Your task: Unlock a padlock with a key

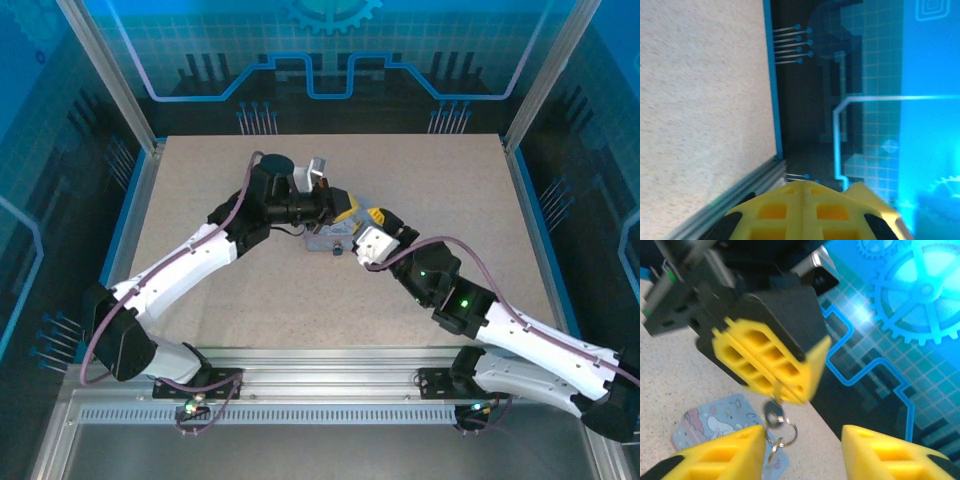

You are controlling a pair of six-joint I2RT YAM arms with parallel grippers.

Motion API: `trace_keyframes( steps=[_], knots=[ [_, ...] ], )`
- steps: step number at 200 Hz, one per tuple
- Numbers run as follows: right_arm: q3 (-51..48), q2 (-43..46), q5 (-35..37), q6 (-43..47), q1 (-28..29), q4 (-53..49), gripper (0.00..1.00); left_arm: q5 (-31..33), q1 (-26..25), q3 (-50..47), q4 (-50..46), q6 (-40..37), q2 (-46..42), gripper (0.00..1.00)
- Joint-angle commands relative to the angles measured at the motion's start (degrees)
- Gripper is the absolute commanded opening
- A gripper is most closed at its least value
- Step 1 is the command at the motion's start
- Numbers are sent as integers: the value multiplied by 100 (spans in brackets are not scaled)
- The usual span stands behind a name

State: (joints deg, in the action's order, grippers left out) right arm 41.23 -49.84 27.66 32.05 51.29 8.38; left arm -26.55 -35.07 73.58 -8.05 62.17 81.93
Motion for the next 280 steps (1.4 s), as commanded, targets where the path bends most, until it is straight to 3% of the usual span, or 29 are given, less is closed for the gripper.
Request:
trace_keyframes(
  steps=[1,21,25,27,32,60,82,110,156,178,207,235,280],
  knots=[
    [101,122,-40,-951,-175,-451,52,394,41,230,-631,-859,-114,0],
    [88,185,-220,-1651,-389,-749,64,650,37,181,-809,-1253,-215,0],
    [94,193,-256,-1795,-426,-821,78,692,39,166,-826,-1337,-236,0],
    [95,199,-280,-1882,-453,-860,94,720,43,165,-839,-1374,-245,0],
    [119,210,-401,-2063,-531,-980,100,779,38,142,-867,-1447,-268,0],
    [282,212,-824,-3216,-999,-1613,100,999,37,17,-968,-1796,-368,0],
    [453,213,-893,-4662,-1611,-2256,100,1053,32,-118,-932,-1941,-421,0],
    [574,134,-2448,-5325,-2523,-2640,100,1101,9,-391,-738,-2019,-533,0],
    [563,-136,-4023,-5966,-3093,-2760,100,1336,-137,-518,-744,-2342,-599,0],
    [524,-291,-4856,-6294,-3328,-2630,90,1483,-235,-547,-668,-2479,-641,0],
    [455,-333,-5295,-6757,-3462,-2403,86,1520,-350,-566,-481,-2595,-661,0],
    [345,-305,-5693,-7217,-3546,-2027,66,1635,-479,-571,-380,-2699,-679,0],
    [-136,-335,-6649,-8307,-3590,-380,57,1644,-633,-824,265,-2589,-830,0]
  ],
)
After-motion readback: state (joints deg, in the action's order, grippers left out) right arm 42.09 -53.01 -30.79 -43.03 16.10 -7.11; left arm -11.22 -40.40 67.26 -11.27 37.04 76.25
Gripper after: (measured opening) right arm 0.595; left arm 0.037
